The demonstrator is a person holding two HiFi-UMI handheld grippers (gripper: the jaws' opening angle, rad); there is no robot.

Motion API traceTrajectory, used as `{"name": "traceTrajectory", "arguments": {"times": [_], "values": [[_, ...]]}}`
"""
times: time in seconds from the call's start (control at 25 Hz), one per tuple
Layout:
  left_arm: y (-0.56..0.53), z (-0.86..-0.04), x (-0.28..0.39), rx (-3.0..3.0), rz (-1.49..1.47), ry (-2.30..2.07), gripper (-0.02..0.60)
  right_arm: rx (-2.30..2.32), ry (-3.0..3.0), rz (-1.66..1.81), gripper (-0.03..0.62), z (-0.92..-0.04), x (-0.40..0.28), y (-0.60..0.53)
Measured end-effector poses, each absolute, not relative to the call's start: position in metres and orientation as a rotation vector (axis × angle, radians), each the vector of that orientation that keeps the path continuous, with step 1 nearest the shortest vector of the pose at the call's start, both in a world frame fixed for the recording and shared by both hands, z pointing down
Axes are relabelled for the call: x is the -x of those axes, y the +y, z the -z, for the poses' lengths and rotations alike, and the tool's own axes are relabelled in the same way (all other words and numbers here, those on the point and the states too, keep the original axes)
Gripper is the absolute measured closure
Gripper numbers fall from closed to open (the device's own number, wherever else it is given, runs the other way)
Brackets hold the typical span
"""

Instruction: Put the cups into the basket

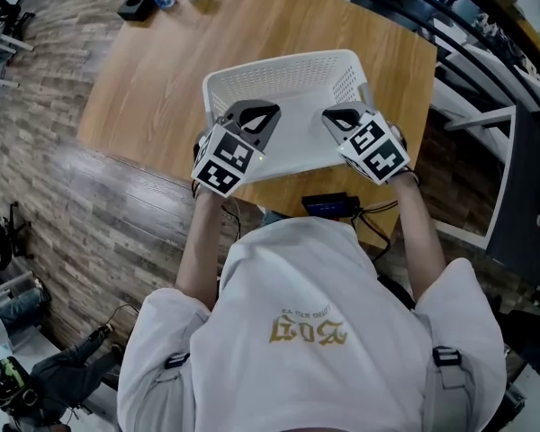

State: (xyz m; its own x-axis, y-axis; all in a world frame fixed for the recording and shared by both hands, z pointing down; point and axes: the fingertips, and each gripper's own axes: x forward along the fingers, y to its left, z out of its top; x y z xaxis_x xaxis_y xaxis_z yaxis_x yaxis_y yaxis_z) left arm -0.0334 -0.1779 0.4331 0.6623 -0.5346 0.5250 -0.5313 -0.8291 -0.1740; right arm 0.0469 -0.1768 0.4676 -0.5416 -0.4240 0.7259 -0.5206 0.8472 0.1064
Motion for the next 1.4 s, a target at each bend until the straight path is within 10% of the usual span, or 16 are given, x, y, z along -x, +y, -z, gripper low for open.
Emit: {"name": "traceTrajectory", "arguments": {"times": [1.4], "values": [[-0.159, -0.354, 0.078, 2.798, 0.127, 1.386, 0.575, -1.287, -2.625, -0.359, 0.583, -0.398, -0.064, -0.169]]}}
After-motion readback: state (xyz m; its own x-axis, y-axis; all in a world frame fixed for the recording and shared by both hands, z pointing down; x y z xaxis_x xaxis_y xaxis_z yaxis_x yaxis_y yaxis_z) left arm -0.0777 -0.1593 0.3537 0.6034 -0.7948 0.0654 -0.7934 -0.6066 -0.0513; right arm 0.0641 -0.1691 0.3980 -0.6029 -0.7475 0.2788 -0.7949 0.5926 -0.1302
